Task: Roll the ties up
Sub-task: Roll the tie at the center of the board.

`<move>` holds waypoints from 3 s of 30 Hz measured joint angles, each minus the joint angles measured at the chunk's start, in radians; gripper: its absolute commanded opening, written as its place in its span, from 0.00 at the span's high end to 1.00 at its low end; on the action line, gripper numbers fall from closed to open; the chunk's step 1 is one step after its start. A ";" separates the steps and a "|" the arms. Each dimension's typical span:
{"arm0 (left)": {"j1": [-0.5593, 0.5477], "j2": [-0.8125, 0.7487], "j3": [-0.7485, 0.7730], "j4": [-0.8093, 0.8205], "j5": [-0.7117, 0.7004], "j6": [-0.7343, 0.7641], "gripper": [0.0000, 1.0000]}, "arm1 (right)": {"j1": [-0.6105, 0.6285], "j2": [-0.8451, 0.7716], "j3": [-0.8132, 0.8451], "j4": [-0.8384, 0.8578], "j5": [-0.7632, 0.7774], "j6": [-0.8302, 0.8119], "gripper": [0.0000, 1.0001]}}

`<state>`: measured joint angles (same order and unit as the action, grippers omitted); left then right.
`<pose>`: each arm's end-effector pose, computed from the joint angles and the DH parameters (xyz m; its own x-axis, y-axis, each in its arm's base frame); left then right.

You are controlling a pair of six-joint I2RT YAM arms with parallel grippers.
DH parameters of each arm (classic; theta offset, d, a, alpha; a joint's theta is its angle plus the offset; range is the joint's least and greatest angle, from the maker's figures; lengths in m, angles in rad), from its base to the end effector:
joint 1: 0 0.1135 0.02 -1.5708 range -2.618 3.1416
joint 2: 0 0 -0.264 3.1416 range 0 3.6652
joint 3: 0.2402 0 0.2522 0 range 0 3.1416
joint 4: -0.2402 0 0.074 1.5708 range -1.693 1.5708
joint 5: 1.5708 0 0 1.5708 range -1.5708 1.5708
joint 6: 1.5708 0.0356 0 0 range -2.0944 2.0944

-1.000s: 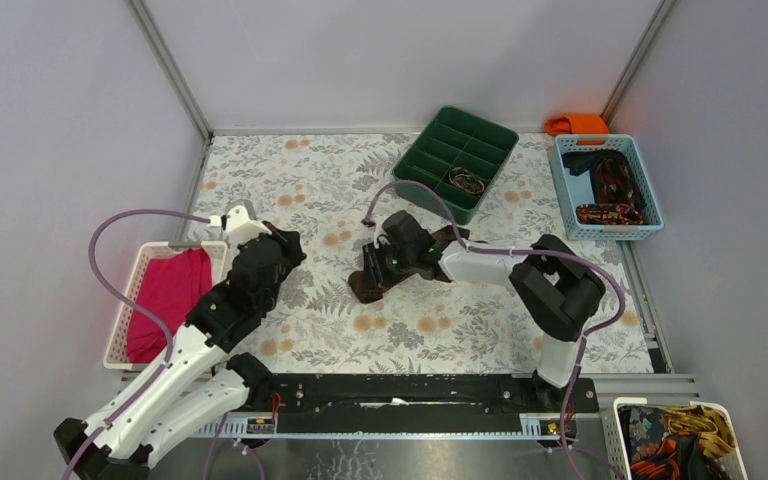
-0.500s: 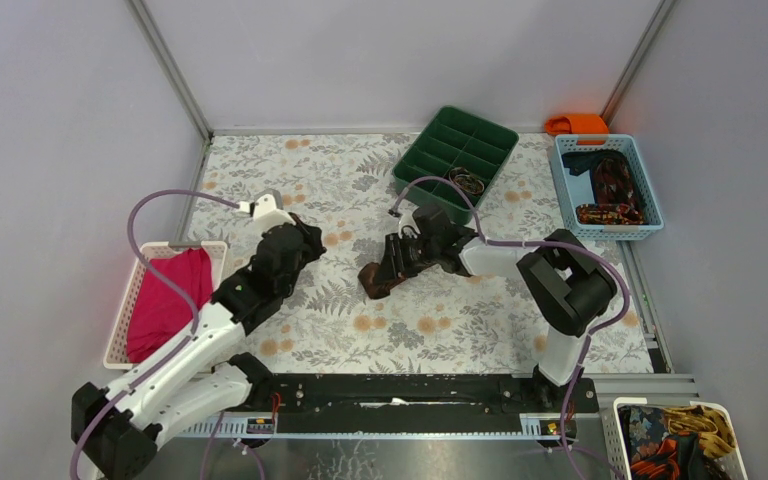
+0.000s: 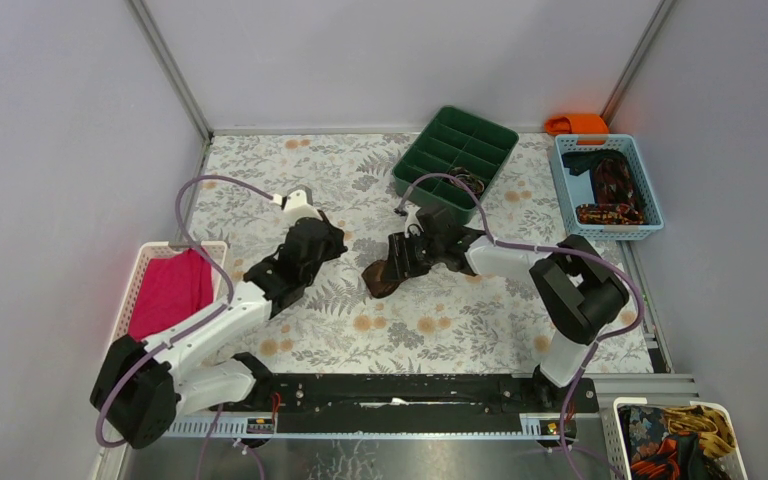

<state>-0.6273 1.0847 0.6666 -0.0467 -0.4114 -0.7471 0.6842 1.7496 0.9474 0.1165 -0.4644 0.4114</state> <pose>0.2028 -0.1295 0.2545 -0.4352 -0.4538 -0.7776 -0.0642 0.8771 -0.4759 0.2707 0.2413 0.1719 -0.7832 -0.1774 -0.5960 -0.5679 0.5943 0.5695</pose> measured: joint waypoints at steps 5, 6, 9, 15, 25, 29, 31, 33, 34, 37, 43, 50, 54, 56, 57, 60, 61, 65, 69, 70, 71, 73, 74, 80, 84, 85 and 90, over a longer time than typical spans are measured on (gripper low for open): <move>0.000 0.085 0.000 0.060 0.024 0.007 1.00 | 0.000 -0.014 0.003 -0.056 0.067 -0.034 0.46; 0.000 0.100 0.000 0.068 0.027 0.009 1.00 | 0.000 -0.014 0.005 -0.066 0.081 -0.041 0.46; 0.000 0.163 0.000 0.103 0.032 0.019 1.00 | 0.000 -0.014 0.016 -0.111 0.131 -0.062 0.46; 0.005 0.309 0.042 0.124 0.041 0.045 1.00 | 0.000 -0.015 0.032 -0.163 0.214 -0.091 0.45; 0.108 0.554 0.146 0.259 0.198 0.139 1.00 | 0.005 -0.274 -0.051 -0.170 0.267 -0.092 0.44; 0.128 0.647 0.193 0.306 0.291 0.199 1.00 | 0.026 -0.393 -0.114 -0.144 0.285 -0.058 0.68; 0.132 0.682 0.211 0.332 0.351 0.219 1.00 | 0.056 -0.405 -0.148 -0.133 0.300 -0.037 0.78; 0.136 0.699 0.212 0.349 0.396 0.231 1.00 | 0.092 -0.398 -0.177 -0.127 0.315 -0.021 0.87; 0.137 0.707 0.212 0.354 0.423 0.239 1.00 | 0.119 -0.387 -0.192 -0.126 0.327 -0.008 0.91; 0.139 0.724 0.212 0.365 0.470 0.258 1.00 | 0.185 -0.336 -0.198 -0.122 0.359 0.010 0.95; 0.140 0.757 0.212 0.366 0.512 0.283 1.00 | 0.241 -0.215 -0.173 -0.111 0.417 0.016 1.00; 0.144 0.776 0.203 0.399 0.520 0.285 1.00 | 0.243 -0.101 -0.121 -0.103 0.533 0.017 1.00; 0.144 0.782 0.190 0.436 0.522 0.275 1.00 | 0.243 -0.049 -0.084 -0.092 0.580 0.023 1.00; 0.145 0.785 0.184 0.453 0.523 0.270 1.00 | 0.243 -0.026 -0.063 -0.079 0.603 0.023 1.00; 0.145 0.787 0.184 0.457 0.524 0.269 1.00 | 0.243 -0.017 -0.055 -0.073 0.613 0.023 1.00; 0.145 0.795 0.184 0.476 0.527 0.267 1.00 | 0.243 0.010 -0.031 -0.056 0.647 0.023 1.00; 0.145 0.798 0.184 0.481 0.528 0.266 1.00 | 0.243 0.017 -0.025 -0.050 0.655 0.023 1.00; 0.145 0.805 0.184 0.499 0.532 0.262 1.00 | 0.244 0.039 -0.012 -0.022 0.686 0.024 1.00; 0.145 0.812 0.185 0.509 0.537 0.258 1.00 | 0.244 0.065 0.006 0.008 0.703 0.032 1.00; 0.145 0.813 0.186 0.509 0.537 0.257 1.00 | 0.244 0.072 0.012 0.013 0.707 0.034 1.00; 0.146 0.814 0.190 0.506 0.536 0.256 1.00 | 0.245 0.078 0.016 0.020 0.710 0.034 1.00; 0.150 0.820 0.202 0.498 0.531 0.256 1.00 | 0.247 0.080 0.017 0.025 0.716 0.035 1.00; 0.154 0.824 0.211 0.494 0.526 0.255 1.00 | 0.248 0.080 0.016 0.027 0.718 0.034 1.00; 0.201 0.844 0.269 0.431 0.473 0.247 1.00 | 0.251 0.031 -0.056 0.060 0.726 0.047 1.00; 0.214 0.851 0.290 0.401 0.435 0.232 1.00 | 0.251 -0.044 -0.127 0.027 0.725 0.066 1.00; 0.214 0.851 0.292 0.398 0.431 0.227 1.00 | 0.251 -0.063 -0.142 0.016 0.726 0.069 1.00; 0.198 0.849 0.286 0.396 0.404 0.189 1.00 | 0.251 -0.202 -0.217 -0.064 0.731 0.080 1.00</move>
<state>-0.4294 1.9339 0.9524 0.3496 -0.0074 -0.5583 0.9356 1.5475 0.7300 0.0525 0.2665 0.4919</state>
